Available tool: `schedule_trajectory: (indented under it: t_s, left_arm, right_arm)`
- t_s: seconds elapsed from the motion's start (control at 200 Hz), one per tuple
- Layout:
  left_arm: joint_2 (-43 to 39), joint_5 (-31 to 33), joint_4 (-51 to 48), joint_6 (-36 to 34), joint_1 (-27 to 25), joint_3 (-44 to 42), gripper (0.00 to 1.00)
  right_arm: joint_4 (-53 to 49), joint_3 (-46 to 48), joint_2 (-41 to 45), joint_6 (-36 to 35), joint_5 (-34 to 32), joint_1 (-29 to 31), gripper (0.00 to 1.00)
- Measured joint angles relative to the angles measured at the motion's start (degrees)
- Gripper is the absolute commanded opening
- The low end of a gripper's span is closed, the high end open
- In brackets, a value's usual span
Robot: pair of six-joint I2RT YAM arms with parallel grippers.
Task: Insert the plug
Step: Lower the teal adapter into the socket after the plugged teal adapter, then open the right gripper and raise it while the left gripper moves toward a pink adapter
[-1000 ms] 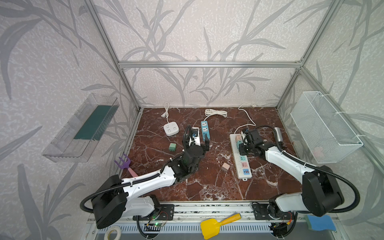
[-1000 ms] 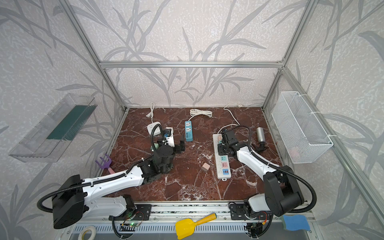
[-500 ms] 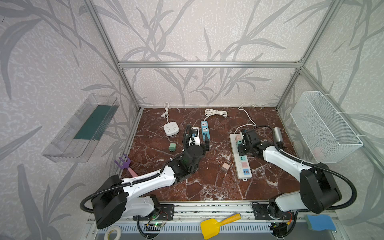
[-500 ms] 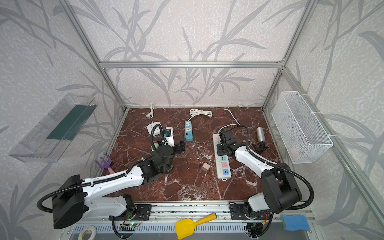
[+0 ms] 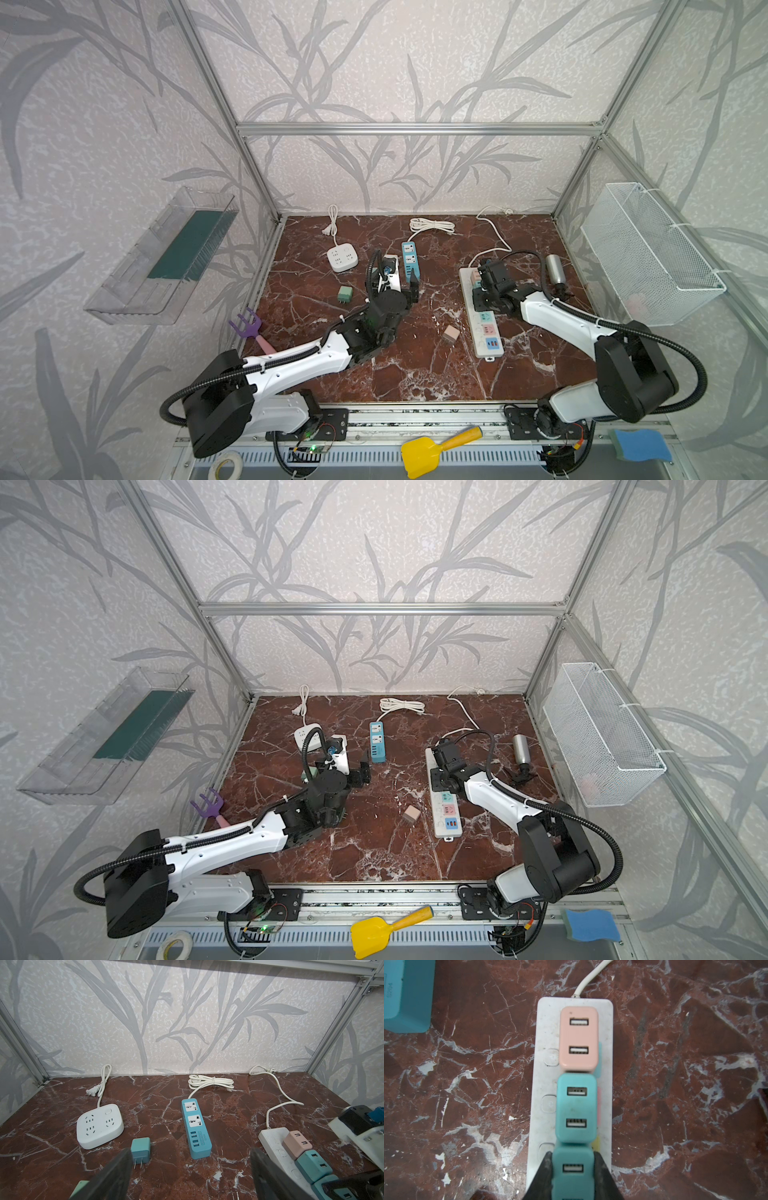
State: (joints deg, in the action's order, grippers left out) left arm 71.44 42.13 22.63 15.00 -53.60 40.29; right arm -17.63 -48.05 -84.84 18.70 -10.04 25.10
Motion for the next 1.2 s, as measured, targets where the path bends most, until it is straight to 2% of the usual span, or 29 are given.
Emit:
schedule_trajectory:
  t_s: [0.025, 0.16, 0.295, 0.49, 0.585, 0.76, 0.965, 1.2]
  left_arm:
    - [0.0, -0.04, 0.0, 0.04, 0.0, 0.0, 0.88]
    - [0.0, -0.28, -0.15, 0.15, 0.0, 0.0, 0.89]
    - [0.0, -0.39, -0.42, 0.24, 0.0, 0.07, 0.89]
    - [0.0, -0.68, -1.09, 0.24, 0.07, 0.17, 0.89]
    - [0.0, -0.68, -1.22, 0.24, 0.07, 0.28, 0.89]
    - [0.0, -0.7, -1.25, 0.24, 0.33, 0.61, 0.89]
    - [0.02, -0.94, -1.51, 0.48, 0.55, 0.61, 0.89]
    - [1.05, -1.44, -1.73, 0.98, 0.79, 0.94, 0.89]
  right_arm:
    - [0.0, 0.0, -0.09, 0.11, -0.04, 0.04, 0.01]
    - [0.0, 0.0, 0.17, 0.44, -0.02, 0.07, 0.17]
    - [-0.31, -0.13, 0.66, 0.92, 0.79, 0.07, 0.44]
    - [-6.78, -2.4, 0.61, 0.79, 2.91, -0.09, 0.62]
    - [-8.17, -5.16, 2.03, 0.55, 3.04, -0.35, 0.65]
    - [-8.13, -6.01, 6.27, 0.07, 3.1, -2.51, 0.65]
    - [-7.87, -5.14, 6.08, 0.09, 3.65, -5.38, 0.63]
    - [-6.54, -1.79, 4.59, 0.37, 4.5, -5.99, 0.62]
